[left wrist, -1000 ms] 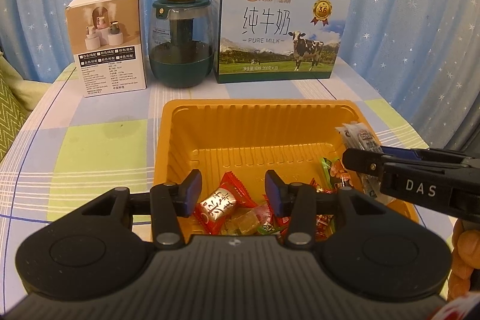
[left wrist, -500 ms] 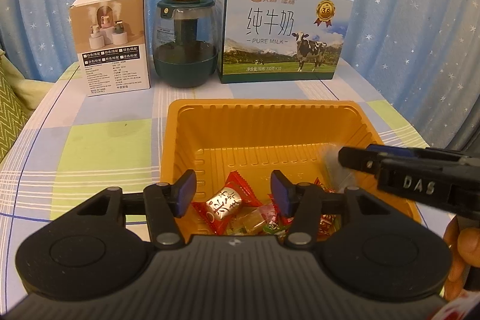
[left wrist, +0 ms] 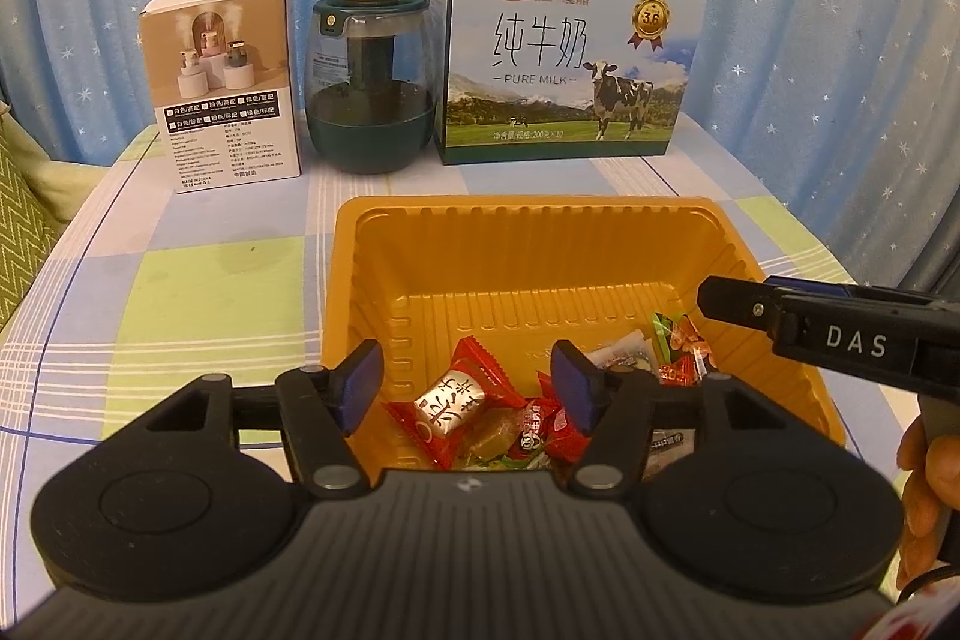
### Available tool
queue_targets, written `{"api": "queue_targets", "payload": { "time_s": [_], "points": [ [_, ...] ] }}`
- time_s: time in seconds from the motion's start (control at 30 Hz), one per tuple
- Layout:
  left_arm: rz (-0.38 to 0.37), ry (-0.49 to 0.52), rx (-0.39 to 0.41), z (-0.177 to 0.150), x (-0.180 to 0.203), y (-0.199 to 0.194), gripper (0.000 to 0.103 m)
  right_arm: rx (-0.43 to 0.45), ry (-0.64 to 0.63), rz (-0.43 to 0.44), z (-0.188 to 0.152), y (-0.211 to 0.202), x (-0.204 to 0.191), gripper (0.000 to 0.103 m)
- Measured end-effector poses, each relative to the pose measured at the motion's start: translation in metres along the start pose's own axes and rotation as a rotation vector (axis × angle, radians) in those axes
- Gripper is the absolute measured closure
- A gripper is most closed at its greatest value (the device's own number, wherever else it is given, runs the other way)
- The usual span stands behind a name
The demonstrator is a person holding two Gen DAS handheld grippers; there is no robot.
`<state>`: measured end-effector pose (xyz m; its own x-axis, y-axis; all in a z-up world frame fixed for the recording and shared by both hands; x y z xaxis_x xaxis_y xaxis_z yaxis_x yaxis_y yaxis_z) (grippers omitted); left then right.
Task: Organize snacks
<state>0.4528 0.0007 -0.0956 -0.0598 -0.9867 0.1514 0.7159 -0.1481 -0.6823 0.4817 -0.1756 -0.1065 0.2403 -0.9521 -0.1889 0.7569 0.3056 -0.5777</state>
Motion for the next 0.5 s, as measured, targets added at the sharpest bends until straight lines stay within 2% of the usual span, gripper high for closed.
{"api": "queue_targets", "payload": {
  "time_s": [0.2, 0.5],
  "points": [
    [0.002, 0.006, -0.001, -0.0008, 0.001, -0.0002, 0.041, 0.0, -0.001, -0.002, 0.0001, -0.0003, 0.0013, 0.052],
    [0.011, 0.017, -0.001, -0.0005, 0.0017, -0.0013, 0.03, 0.006, 0.002, -0.016, -0.0001, -0.0027, 0.0059, 0.05]
  ]
}}
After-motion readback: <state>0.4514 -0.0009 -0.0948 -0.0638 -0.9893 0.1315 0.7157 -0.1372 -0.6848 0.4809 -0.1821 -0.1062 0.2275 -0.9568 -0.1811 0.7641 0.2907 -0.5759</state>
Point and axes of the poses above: each gripper's, at about its wrist camera, not at the fingertips, and y roughly the way its jaws point, x to its right, z to its top, the point moved 8 cm from there along y, roughly the way its jaws point, and after that the axes turned 7 degrees about -y, right-handed, at the moved point
